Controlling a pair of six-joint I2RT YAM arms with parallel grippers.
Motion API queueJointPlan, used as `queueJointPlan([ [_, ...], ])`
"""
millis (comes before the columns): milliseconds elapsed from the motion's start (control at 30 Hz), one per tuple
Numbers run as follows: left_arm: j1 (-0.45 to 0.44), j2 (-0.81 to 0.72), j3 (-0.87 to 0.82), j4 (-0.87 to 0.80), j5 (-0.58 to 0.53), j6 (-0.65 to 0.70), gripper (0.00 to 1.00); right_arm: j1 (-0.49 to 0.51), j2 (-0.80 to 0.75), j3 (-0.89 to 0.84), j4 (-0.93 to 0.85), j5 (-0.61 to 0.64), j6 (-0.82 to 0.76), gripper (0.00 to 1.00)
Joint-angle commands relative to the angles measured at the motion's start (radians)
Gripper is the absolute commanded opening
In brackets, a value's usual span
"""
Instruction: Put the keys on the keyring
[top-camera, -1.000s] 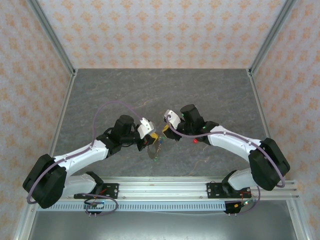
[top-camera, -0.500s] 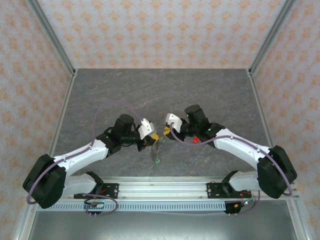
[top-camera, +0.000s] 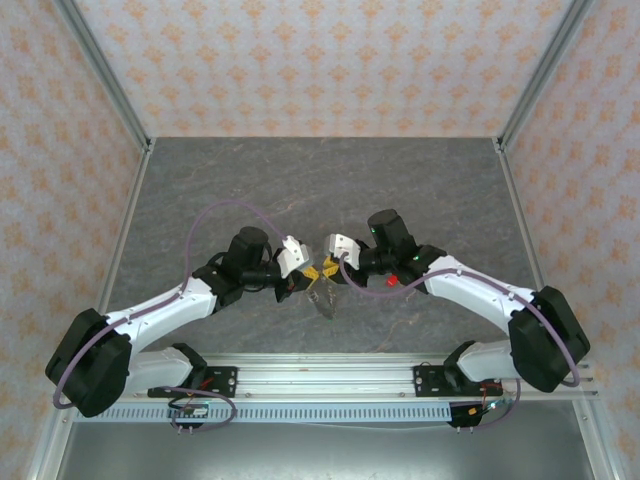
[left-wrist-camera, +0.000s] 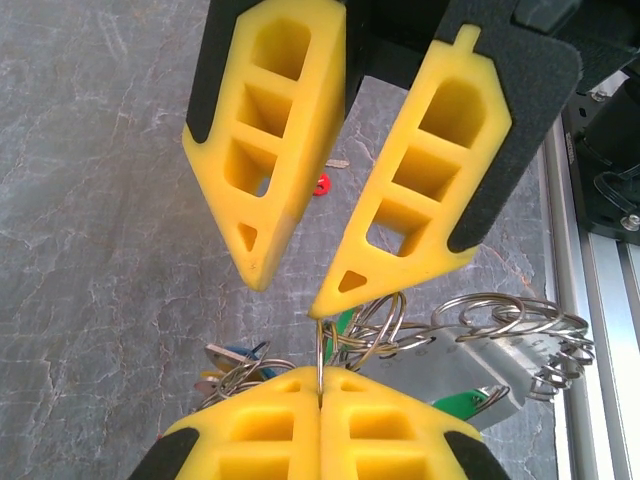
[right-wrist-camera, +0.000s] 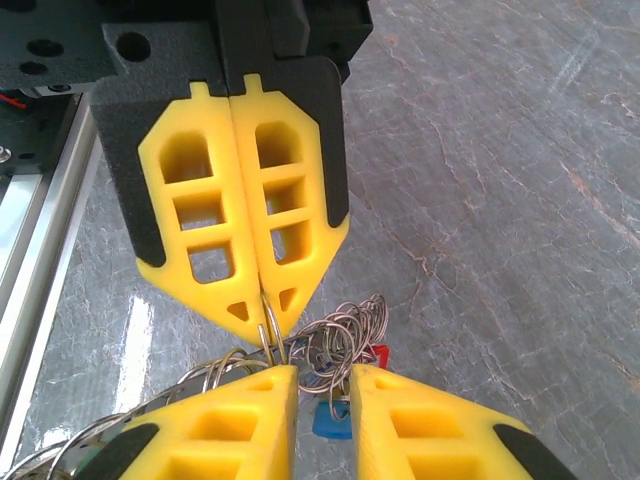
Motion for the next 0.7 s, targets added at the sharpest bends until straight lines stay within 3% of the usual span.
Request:
queueJointPlan([
  [0, -0.005, -0.005, 0.036, 0.018, 0.033, 0.021, 0.0, -0.005, 0.014, 0.007, 0.034, -0.08, -0.016, 0.21],
  [667, -0.005, 0.012, 0.03, -0.006, 0.042, 0.027, 0.0, -0.014, 0.054, 0.041, -0.094, -0.166, -0.059, 0.24],
])
